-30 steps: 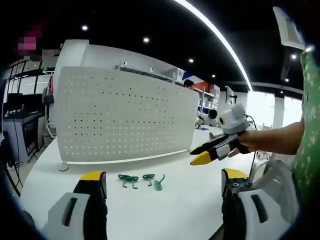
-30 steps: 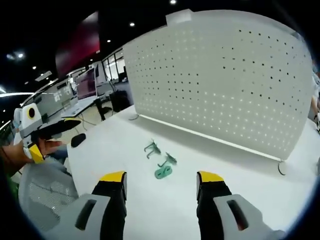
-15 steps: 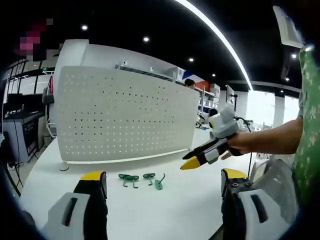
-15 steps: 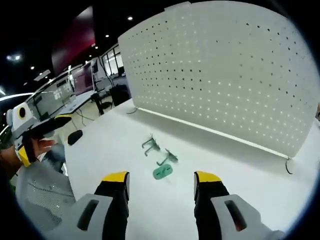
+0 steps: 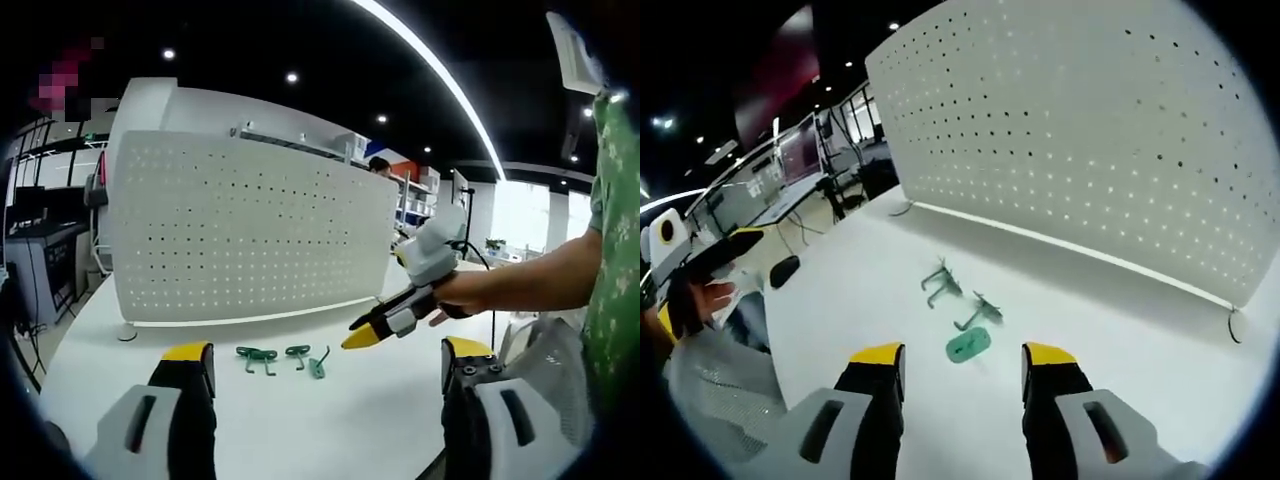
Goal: Insert the hook assembly into the mounting plate slot until the hook locks in place.
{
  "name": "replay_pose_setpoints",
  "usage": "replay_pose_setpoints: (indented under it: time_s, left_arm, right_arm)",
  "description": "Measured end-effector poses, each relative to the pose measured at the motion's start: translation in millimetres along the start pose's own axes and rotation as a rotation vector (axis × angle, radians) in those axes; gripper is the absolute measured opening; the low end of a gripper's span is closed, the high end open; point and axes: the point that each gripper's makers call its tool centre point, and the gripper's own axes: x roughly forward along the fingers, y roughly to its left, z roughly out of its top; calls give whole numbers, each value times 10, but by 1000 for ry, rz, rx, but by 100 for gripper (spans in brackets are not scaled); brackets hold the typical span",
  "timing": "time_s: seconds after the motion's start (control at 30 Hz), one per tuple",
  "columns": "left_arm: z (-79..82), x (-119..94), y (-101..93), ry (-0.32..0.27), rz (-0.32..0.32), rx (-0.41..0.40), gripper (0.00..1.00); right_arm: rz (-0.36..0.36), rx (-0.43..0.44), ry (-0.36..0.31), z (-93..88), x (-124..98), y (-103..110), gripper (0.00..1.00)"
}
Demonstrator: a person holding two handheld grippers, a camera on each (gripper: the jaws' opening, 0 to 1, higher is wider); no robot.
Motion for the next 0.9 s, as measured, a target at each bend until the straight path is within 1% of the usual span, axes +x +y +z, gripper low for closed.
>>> replay_pose_setpoints:
  time_s: [0.2, 0.33, 0.53, 0.9]
  left_arm:
    - [-3, 2, -3, 1, -1, 1, 96]
    - [-6, 2, -5, 2, -3, -2, 96]
    - [-15, 5, -16, 6, -8, -4, 95]
    - [-18, 5, -21, 7, -13, -6, 93]
  right_arm:
    - [-1, 19, 10, 0, 83, -27, 44]
    - [5, 38, 28, -23, 147, -48, 40]
    - [11, 67, 42, -52, 215, -65, 38]
    - [13, 92, 65, -70, 341, -74, 31]
